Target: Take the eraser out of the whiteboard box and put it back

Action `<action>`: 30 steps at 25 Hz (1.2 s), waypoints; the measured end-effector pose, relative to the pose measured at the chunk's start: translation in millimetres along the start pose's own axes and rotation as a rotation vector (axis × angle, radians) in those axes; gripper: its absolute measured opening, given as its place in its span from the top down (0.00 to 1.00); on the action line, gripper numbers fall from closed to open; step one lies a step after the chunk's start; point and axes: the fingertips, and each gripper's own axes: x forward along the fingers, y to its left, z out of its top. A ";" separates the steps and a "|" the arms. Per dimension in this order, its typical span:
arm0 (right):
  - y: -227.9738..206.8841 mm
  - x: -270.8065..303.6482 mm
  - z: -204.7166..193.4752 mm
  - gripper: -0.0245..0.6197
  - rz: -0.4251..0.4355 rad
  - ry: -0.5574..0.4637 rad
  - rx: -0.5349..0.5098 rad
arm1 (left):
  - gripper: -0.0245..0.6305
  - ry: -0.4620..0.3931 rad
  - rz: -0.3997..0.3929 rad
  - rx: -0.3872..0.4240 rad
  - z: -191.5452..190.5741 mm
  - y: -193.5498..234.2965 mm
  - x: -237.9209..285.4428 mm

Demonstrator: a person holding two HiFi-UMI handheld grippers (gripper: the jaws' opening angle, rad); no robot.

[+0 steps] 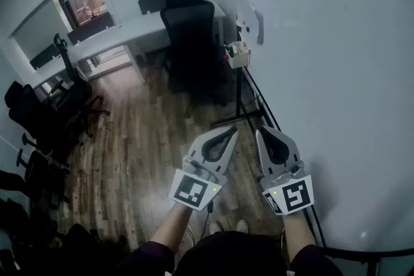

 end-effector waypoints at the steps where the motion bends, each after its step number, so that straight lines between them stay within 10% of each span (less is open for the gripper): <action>1: -0.8 -0.8 -0.5 0.96 -0.001 0.002 0.001 | 0.95 0.001 0.001 0.000 0.1 -0.2 0.1; 30: -24.9 -21.8 -17.1 0.96 0.023 0.033 0.055 | 0.95 0.037 0.049 -0.026 -14.8 -12.6 16.7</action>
